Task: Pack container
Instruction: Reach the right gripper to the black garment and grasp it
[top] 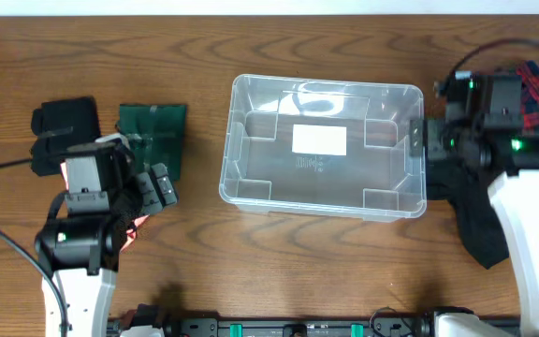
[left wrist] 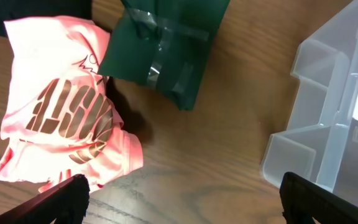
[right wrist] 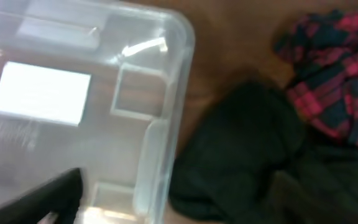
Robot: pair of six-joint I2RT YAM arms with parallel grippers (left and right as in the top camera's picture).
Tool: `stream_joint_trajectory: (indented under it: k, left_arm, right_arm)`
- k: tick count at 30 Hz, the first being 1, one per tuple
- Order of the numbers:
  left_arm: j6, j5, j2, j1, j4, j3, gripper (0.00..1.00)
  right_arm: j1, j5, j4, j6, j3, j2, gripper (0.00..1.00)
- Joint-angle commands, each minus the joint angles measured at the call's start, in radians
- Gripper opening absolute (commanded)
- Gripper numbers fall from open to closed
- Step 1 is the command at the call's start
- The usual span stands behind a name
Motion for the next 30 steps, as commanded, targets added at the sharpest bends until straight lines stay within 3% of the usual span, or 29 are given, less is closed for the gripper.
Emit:
stream_joint_trajectory:
  k: [1, 2, 4, 8, 10, 16, 23, 26, 30]
  left_arm:
    - [0.017, 0.011, 0.018, 0.005, -0.013, 0.021, 0.98]
    - [0.016, 0.011, 0.02, 0.005, -0.013, 0.021, 0.98]
    - [0.017, 0.011, 0.02, 0.005, -0.013, 0.021, 0.98]
    - [0.017, 0.011, 0.02, 0.005, -0.014, 0.021, 0.98]
    - [0.016, 0.011, 0.02, 0.005, -0.013, 0.021, 0.98]
    - [0.017, 0.011, 0.02, 0.005, -0.012, 0.021, 0.98]
    - [0.017, 0.011, 0.02, 0.005, -0.012, 0.021, 0.98]
    - [0.016, 0.011, 0.02, 0.005, -0.012, 0.021, 0.98]
    - [0.016, 0.011, 0.02, 0.005, -0.011, 0.021, 0.98]
  right_arm:
    - [-0.055, 0.096, 0.023, 0.103, 0.039, 0.035, 0.63]
    - [-0.068, 0.105, 0.028, 0.123, 0.039, 0.046, 0.52]
    - [-0.098, 0.108, 0.029, 0.161, 0.038, 0.075, 0.43]
    - [-0.12, 0.057, 0.014, 0.163, 0.037, 0.156, 0.3]
    - [-0.117, 0.044, 0.007, 0.161, 0.036, 0.206, 0.28]
    - [-0.081, -0.189, 0.046, 0.065, 0.036, 0.323, 0.41]
    - [-0.046, -0.346, 0.1, 0.026, 0.036, 0.344, 0.42]
    - [-0.049, -0.338, 0.114, 0.041, 0.038, 0.343, 0.46]
    - [-0.055, -0.142, 0.079, 0.095, 0.039, 0.334, 0.64]
